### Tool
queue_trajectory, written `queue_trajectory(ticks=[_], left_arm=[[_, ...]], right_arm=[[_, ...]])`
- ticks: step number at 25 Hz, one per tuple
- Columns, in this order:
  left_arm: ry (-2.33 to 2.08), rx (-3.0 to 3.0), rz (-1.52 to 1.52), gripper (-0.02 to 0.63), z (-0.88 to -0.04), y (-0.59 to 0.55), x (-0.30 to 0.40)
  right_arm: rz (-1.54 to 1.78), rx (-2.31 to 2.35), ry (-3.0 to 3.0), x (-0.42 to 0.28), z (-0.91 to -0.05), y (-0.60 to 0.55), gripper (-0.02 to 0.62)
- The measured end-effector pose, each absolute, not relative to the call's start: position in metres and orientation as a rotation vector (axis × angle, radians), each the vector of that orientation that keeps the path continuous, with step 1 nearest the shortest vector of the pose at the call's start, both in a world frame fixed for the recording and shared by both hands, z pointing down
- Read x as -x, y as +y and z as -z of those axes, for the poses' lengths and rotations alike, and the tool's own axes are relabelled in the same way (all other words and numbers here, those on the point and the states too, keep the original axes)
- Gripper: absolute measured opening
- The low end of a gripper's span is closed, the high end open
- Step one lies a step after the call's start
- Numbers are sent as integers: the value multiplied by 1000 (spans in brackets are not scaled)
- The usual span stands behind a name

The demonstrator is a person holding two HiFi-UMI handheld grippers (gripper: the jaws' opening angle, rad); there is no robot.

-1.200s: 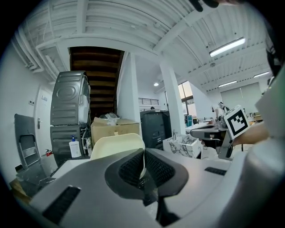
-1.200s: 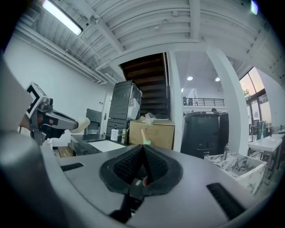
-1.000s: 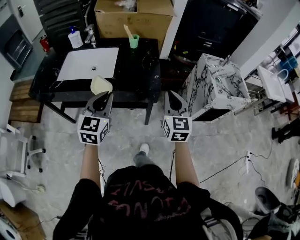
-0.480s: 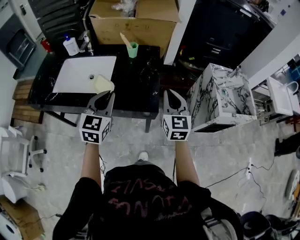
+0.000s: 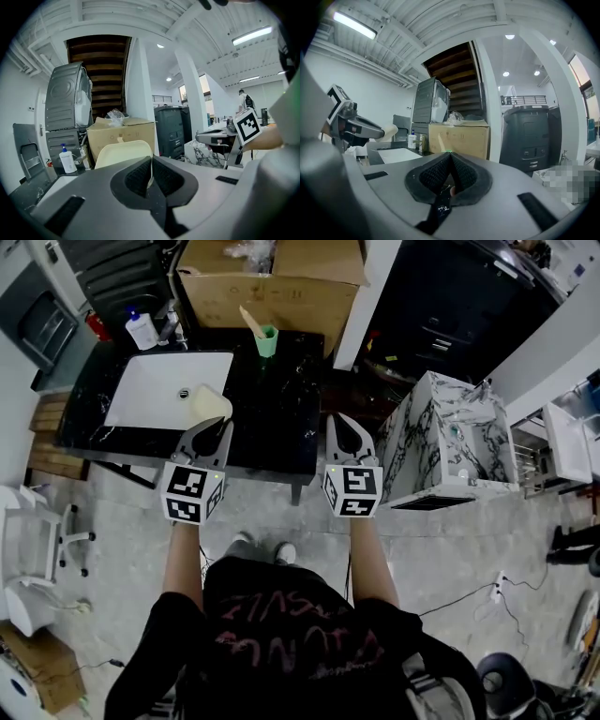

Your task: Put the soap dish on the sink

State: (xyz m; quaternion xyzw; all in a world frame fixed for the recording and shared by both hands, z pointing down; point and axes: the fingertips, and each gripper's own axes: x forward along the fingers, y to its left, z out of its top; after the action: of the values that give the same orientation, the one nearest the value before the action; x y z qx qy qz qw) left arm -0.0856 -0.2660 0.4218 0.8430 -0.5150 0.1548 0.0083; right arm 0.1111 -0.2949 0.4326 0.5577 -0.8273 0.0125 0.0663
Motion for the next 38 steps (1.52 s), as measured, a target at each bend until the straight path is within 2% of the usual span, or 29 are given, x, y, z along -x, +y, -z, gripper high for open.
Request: queue_trajectory(ticks=[38], left_arm=[[-1474,-2695,-447,25,-434,-400,86]], right_arm=[[-30,-1773,-2432,-98,-427,-415,14]])
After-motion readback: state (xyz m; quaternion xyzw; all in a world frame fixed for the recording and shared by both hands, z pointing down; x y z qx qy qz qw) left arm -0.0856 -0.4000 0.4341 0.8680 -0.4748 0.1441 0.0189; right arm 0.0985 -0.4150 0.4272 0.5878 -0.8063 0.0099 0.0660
